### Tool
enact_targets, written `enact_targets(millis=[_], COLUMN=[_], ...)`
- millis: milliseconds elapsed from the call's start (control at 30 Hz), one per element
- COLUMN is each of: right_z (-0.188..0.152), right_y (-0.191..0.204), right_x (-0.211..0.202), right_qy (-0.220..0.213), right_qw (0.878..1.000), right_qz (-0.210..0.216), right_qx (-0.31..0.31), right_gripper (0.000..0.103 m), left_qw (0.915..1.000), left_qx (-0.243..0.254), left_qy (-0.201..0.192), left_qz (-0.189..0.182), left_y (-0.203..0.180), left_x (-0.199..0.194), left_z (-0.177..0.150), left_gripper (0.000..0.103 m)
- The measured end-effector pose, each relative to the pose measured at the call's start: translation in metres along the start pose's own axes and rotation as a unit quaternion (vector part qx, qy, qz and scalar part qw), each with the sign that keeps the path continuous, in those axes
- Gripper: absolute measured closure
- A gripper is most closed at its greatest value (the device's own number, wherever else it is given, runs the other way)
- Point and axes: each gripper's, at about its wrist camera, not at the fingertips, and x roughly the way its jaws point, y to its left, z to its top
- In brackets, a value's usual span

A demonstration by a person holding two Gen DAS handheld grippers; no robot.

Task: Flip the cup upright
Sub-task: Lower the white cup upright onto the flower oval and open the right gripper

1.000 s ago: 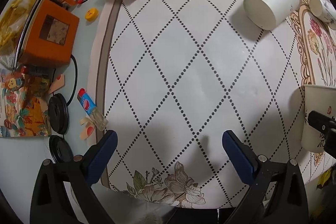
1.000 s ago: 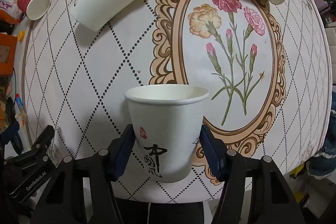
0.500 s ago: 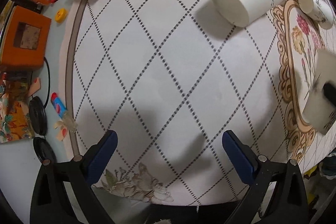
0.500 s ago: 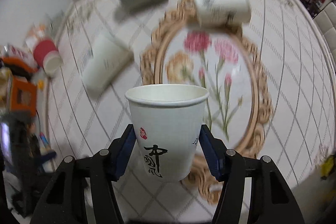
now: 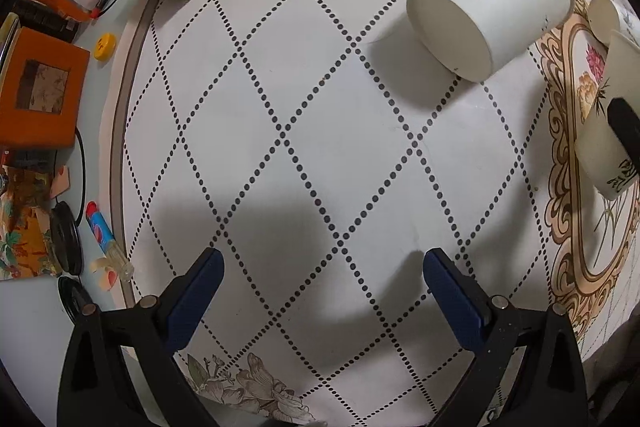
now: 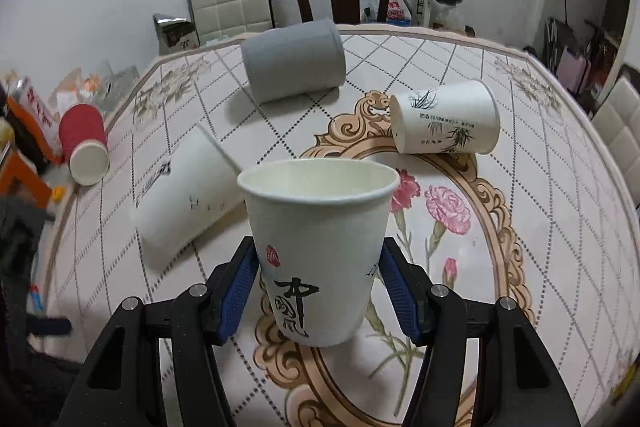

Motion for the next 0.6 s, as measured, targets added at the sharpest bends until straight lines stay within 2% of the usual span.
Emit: enact_targets(millis=[133, 233, 300, 533, 600], right_z=[-0.010, -0.017, -0.022, -0.027, -0.026], right_y=[0.002, 0.002, 0.001, -0.007, -0.008], right_x=[-0.006, -0.010, -0.012, -0.040, -0.054], right_qy=[0.010, 0.025, 0.036, 0.039, 0.036], right_qw=[1.000, 1.000, 0.999, 0.999, 0.999], right_qz=[-0.005, -0.009, -0.017, -0.029, -0.035], right_qx=[0.001, 0.004, 0.006, 0.015, 0.011], right_gripper=[0.038, 0.037, 0.029, 0.019, 0.014], left_qw=[0.9998, 0.9994, 0.9991, 0.9983, 0.9978], left_qx=[0.015, 0.025, 0.029, 0.023, 0.016], left_qy=[-0.012, -0.024, -0.030, -0.052, -0.063], left_qz=[0.002, 0.001, 0.000, -0.009, -0.011], left_y=[0.000, 0.000, -0.002, 0.012, 0.017], left_x=[-0.002, -0.007, -0.012, -0.035, -0.047], left_z=[-0.005, -0.021, -0.026, -0.044, -0.051], left_gripper=[0.001, 0.001, 0.001, 0.001, 0.001])
